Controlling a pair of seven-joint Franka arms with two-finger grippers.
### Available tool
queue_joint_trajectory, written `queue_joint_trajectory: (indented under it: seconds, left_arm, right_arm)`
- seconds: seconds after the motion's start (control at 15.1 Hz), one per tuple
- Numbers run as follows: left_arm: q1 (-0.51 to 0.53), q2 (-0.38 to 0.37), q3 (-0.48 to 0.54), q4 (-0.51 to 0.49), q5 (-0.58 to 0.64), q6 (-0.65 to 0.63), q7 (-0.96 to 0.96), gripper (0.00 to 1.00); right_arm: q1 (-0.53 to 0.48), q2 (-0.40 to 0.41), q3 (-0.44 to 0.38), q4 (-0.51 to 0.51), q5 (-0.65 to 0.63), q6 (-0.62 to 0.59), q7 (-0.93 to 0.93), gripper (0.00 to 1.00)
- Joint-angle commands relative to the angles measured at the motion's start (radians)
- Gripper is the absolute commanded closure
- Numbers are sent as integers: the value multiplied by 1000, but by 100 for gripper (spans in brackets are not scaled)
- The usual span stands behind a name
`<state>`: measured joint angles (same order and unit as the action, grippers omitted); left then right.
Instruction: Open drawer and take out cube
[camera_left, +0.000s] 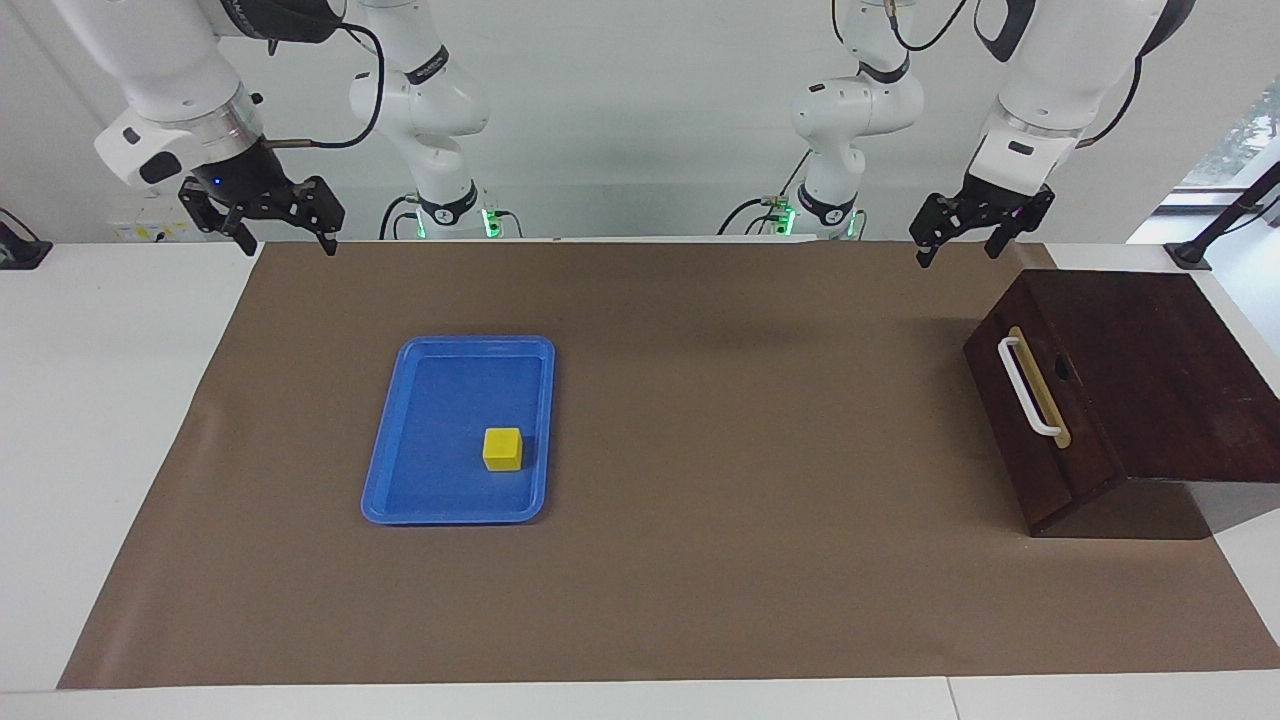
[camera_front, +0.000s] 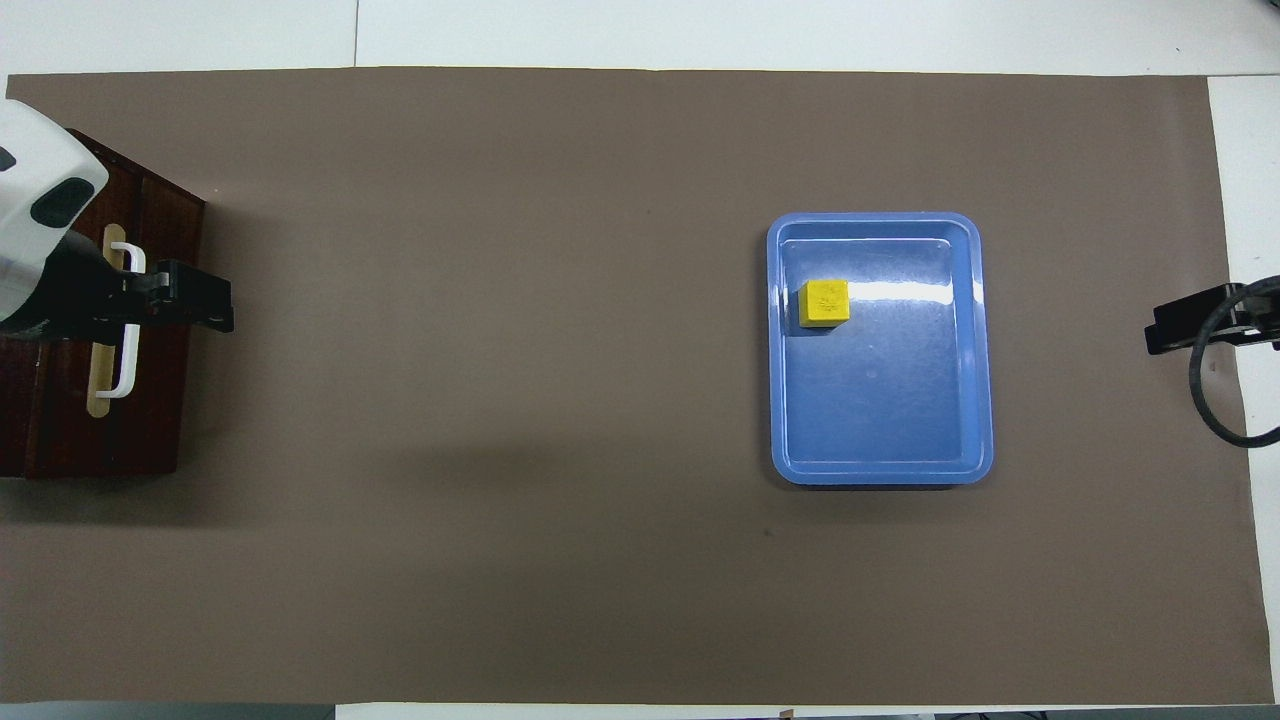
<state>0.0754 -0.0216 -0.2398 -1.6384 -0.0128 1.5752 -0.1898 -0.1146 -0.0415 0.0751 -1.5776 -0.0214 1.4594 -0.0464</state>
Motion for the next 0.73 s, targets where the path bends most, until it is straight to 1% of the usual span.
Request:
queue_joint_trajectory:
  seconds: [0.0, 0.07, 0.2, 0.66]
  left_arm:
    - [-28, -12, 8, -5, -13, 2, 13, 0]
    - [-28, -12, 8, -6, -13, -3, 26, 0]
    - [-36, -14, 10, -8, -13, -18, 110, 0]
    - [-36, -15, 10, -9, -13, -21, 113, 0]
  right_arm:
    - [-16, -3, 14, 4, -20, 1, -15, 0]
    - [-16, -3, 14, 4, -20, -1, -15, 0]
    - [-16, -3, 14, 5, -20, 1, -15, 0]
    - [-16, -3, 14, 5, -20, -1, -15, 0]
